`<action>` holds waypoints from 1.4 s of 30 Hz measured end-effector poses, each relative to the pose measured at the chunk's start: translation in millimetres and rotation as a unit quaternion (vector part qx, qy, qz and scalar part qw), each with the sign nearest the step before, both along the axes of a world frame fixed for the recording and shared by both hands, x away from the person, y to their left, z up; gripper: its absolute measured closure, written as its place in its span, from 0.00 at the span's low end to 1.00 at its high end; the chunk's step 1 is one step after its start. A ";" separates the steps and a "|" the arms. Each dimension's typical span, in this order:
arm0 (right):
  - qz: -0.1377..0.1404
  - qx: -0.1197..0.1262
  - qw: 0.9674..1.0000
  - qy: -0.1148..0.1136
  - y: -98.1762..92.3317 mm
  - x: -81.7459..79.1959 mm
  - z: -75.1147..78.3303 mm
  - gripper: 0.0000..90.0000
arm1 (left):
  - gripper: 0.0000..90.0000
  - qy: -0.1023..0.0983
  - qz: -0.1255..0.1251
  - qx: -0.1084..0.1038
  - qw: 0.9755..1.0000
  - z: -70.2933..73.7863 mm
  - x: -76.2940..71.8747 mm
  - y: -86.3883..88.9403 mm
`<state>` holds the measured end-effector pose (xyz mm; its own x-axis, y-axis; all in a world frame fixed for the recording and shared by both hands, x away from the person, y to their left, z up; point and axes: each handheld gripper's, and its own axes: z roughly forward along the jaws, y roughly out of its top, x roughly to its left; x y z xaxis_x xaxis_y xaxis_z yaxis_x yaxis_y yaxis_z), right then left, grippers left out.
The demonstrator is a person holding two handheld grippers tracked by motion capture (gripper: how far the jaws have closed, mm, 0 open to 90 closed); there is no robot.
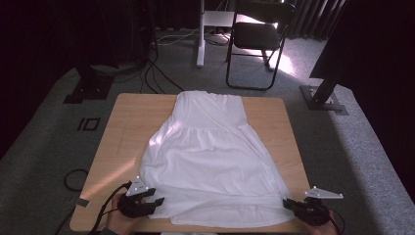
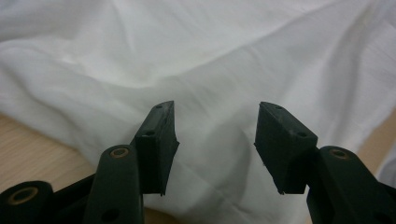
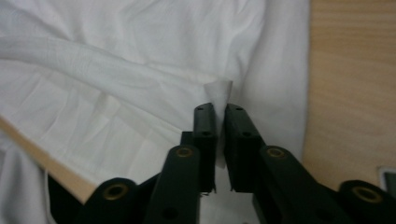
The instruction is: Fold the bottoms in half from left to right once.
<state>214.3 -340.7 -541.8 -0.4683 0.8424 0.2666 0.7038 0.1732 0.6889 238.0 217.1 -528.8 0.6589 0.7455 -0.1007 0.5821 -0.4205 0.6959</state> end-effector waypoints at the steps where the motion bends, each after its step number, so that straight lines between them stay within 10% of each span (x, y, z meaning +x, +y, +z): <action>1: 0.000 0.000 1.000 -0.002 -0.4 -1.9 0.2 0.80 | 0.54 0.004 -0.001 0.004 1.000 -1.2 0.1 -0.6; 7: -0.035 0.041 0.998 -0.040 -8.2 4.5 11.5 0.60 | 0.54 0.008 -0.016 0.017 1.000 -7.3 -3.2 -6.8; 13: -0.040 0.007 0.998 -0.052 5.9 36.8 13.5 0.57 | 0.54 0.024 -0.029 0.027 0.999 -14.9 2.9 -9.8; 17: -0.044 0.006 0.997 -0.058 16.2 67.4 10.0 0.62 | 0.54 0.001 -0.009 0.004 1.000 -8.7 13.1 -3.0; 29: -0.030 -0.047 0.995 -0.083 50.7 150.1 17.2 0.68 | 0.50 -0.061 0.116 0.024 0.991 4.4 103.7 25.1; 34: -0.012 -0.048 0.996 -0.075 63.9 176.0 15.8 0.66 | 0.47 -0.057 0.145 -0.003 0.988 9.2 132.8 30.2; 42: -0.010 -0.069 0.997 -0.041 74.5 198.8 -3.8 0.74 | 0.44 -0.018 0.154 0.013 0.988 -9.6 170.5 21.2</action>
